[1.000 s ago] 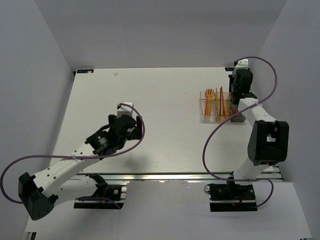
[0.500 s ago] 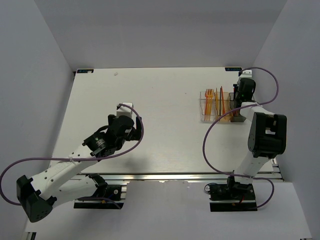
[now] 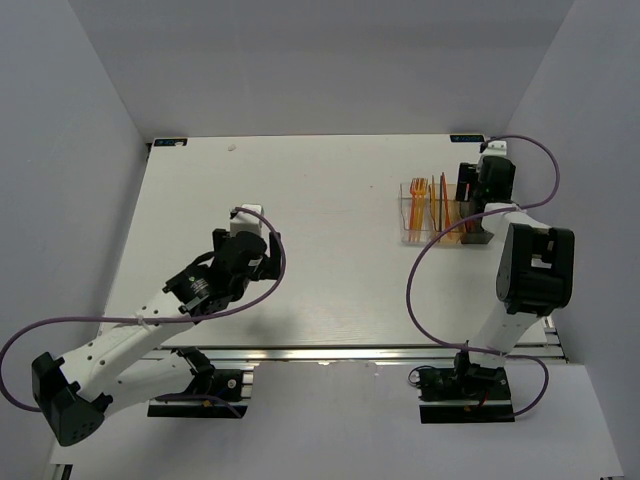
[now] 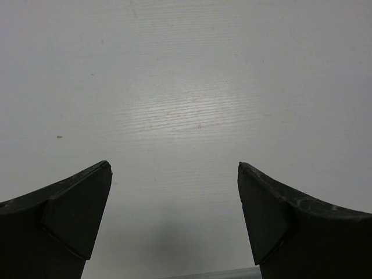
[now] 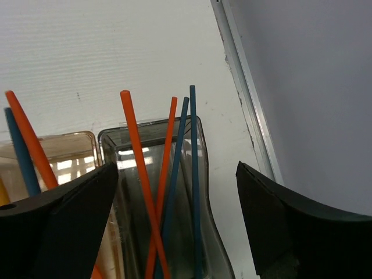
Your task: Sort the eating utensils into containers
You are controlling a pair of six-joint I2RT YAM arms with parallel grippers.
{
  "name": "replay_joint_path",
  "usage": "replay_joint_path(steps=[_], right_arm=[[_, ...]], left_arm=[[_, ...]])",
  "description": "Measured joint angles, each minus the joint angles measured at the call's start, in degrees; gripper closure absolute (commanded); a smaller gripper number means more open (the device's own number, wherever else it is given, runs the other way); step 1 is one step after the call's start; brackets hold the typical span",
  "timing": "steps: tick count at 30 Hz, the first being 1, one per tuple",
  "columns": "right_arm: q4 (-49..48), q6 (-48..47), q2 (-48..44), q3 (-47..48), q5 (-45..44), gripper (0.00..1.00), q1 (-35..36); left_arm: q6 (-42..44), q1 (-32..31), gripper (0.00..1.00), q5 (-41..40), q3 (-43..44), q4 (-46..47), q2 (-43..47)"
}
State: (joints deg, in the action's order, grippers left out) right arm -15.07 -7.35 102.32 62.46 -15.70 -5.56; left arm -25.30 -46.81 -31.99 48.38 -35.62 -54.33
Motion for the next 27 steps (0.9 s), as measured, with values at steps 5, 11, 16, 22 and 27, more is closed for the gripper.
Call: replay_joint_path(steps=[5,11,16,22,27], right_arm=[[5.77,4.11,-5.77,3.06,1.68,0.11,0.07],[16.7,12.17,-23.45,8.04,6.78,0.11,1.77],[23.58,15.19,-42.47,2.69,12.48,0.11,6.34],[34.05,16.76,-60.76,-10.01,14.4,0.11,12.24],[39.8,17.53,-67.43,-14.38,14.34,0.11,16.96]], left_arm=[[-1.81,7.93,0.02,-1.75,0.13,-0.02,-0.79],[-5.18,23.08,0.02,-7.54,4.11,-2.27,-1.88],[-5.09,24.7,0.02,-13.11,9.66,-3.43,-1.73],[-3.1,24.7,0.02,-15.63,9.27,-3.8,4.7],[-2.8,24.74,0.02,-17.27,5.4,-3.23,11.17]])
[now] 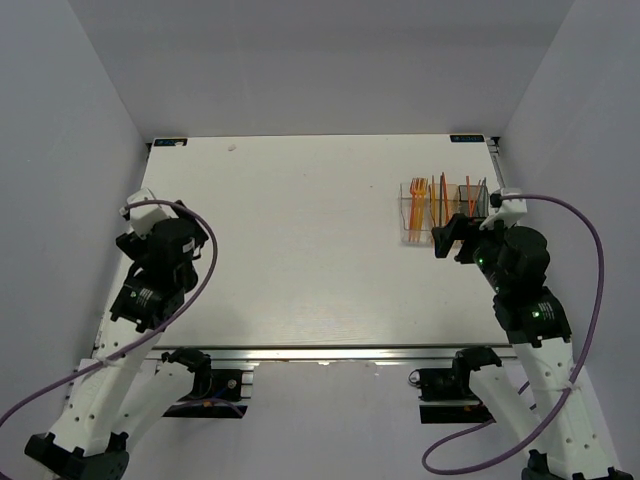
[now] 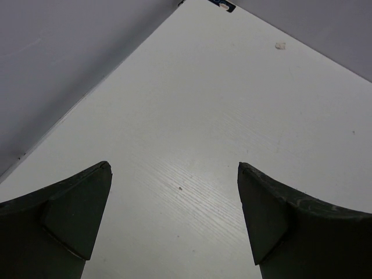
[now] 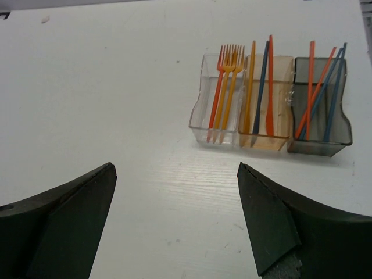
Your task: Sort the eating utensils into containers
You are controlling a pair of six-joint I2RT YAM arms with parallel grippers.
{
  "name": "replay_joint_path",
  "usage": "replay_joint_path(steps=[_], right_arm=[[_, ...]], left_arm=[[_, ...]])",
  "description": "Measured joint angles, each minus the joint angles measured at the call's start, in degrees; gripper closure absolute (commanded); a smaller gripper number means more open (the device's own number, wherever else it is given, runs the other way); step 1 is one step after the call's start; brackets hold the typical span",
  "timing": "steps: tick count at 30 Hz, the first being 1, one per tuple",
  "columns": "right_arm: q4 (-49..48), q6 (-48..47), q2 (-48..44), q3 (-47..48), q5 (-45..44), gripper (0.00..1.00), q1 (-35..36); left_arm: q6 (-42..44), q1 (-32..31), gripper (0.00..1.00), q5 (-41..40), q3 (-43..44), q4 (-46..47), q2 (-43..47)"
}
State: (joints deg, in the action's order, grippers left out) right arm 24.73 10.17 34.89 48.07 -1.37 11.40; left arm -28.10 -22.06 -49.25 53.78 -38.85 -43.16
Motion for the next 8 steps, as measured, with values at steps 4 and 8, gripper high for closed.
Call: replay_joint_path(steps=[4,8], right_arm=[[1.38,0.07,-1.44,-2.64,-0.17,0.11,2.27],[2.51,0.31,-1.09,-3.74,-0.42,0.11,2.67]], left_arm=[[-0.42,0.07,0.02,0.48,-4.72,0.04,1.79],[-0.39,0.09,0.02,1.57,-5.75,-0.02,1.31]])
